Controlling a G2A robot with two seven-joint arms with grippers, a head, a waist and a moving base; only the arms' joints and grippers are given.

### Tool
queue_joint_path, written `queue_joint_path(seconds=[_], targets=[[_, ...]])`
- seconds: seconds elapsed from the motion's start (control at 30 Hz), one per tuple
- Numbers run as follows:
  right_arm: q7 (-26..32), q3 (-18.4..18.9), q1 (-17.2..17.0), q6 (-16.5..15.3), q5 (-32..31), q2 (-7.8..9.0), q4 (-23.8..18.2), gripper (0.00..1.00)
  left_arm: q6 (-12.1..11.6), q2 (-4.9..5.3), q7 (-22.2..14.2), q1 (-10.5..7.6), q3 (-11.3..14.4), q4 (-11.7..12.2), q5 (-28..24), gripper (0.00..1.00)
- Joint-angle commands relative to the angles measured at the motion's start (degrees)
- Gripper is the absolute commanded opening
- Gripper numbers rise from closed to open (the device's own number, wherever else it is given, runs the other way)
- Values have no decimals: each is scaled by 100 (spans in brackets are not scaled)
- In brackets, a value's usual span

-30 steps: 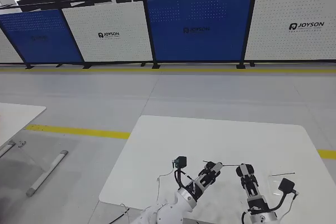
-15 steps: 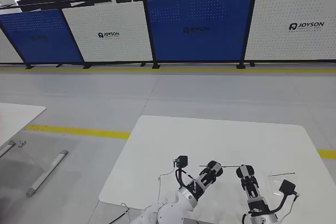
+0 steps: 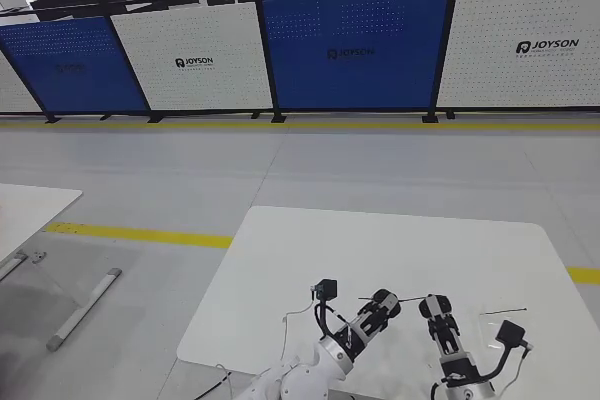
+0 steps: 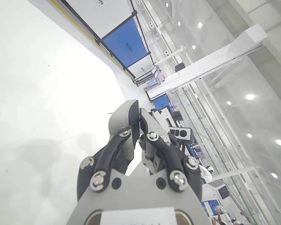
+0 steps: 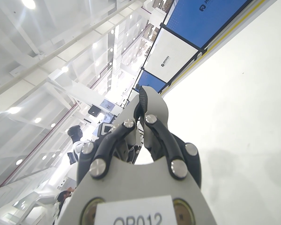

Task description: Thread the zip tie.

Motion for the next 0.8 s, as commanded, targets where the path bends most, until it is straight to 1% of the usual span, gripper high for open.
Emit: queue_joint_path(seconds=[0.0, 0.13, 0.4, 0.67, 0.7, 0.77], targets=[[28, 5, -6, -10, 7, -2, -4, 0, -20, 3, -35, 10, 2, -9, 26, 0], [91, 35, -28, -3, 51, -7, -10, 0, -52, 9, -87, 30, -8, -21, 65, 0], [196, 105, -50, 67, 137, -15, -2, 0, 61, -9, 4, 13, -32, 25, 20, 0], [291, 125, -43, 41, 187, -28, 4, 0, 70, -25, 50, 5, -38, 45, 0, 0], [308, 126, -43, 33, 195, -29, 5, 13, 75, -26, 51, 7, -39, 46, 2, 0], [335, 129, -43, 24, 198, -31, 4, 22, 83, -28, 45, 6, -44, 55, 5, 0]])
